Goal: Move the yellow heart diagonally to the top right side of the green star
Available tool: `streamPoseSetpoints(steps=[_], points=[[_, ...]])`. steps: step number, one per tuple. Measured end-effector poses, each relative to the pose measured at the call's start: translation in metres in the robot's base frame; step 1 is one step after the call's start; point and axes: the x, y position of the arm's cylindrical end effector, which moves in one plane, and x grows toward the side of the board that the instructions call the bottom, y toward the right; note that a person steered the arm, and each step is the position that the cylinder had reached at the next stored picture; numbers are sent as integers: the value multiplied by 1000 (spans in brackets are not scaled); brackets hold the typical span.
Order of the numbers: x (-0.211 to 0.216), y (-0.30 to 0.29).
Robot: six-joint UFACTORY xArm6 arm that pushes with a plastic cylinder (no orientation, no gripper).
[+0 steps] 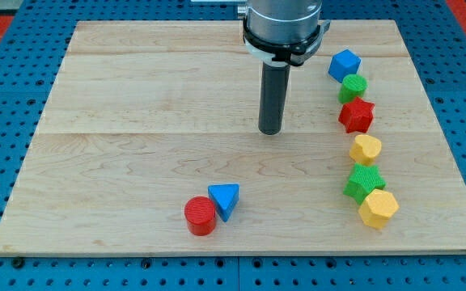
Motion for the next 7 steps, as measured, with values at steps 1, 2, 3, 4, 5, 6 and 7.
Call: streamPoseSetpoints(steps=[1, 2, 3, 4, 5, 6, 7], points=[[5, -2], [6, -2], [11, 44], [23, 80], [48, 85], [52, 117], [52, 117]])
